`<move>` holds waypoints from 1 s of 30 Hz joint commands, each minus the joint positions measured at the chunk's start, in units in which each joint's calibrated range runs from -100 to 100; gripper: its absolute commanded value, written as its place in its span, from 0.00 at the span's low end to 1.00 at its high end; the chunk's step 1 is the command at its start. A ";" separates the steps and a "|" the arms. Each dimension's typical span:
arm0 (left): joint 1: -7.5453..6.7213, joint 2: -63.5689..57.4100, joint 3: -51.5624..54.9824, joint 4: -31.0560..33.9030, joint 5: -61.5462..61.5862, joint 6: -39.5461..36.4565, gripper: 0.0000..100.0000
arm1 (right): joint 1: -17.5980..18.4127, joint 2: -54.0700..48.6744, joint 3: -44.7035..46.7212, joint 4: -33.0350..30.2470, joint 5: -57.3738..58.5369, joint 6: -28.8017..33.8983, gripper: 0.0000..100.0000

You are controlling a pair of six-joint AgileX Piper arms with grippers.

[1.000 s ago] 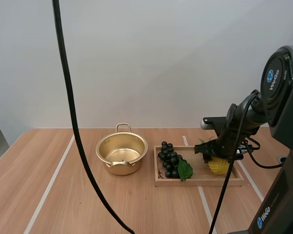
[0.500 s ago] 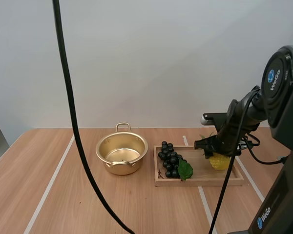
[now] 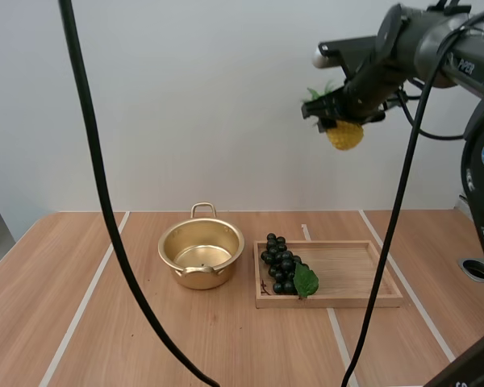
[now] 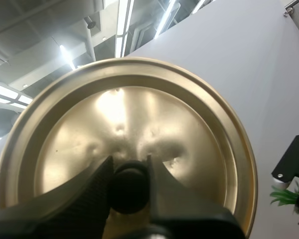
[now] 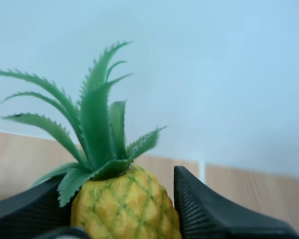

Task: Open the pot, put the pineapple inside, and close it

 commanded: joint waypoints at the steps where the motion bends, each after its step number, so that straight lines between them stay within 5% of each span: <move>1: -0.14 0.00 -2.67 -0.40 -1.81 -0.19 0.00 | 3.89 -0.26 -6.86 0.48 7.67 -0.35 0.00; 18: -0.14 -1.07 -7.44 2.84 5.07 -0.19 0.00 | 19.44 17.42 -10.88 -6.88 24.95 -1.71 0.00; 30: -0.14 -1.07 -7.44 8.56 10.09 -0.32 0.00 | 22.09 27.03 -10.88 -10.83 27.80 -1.84 0.00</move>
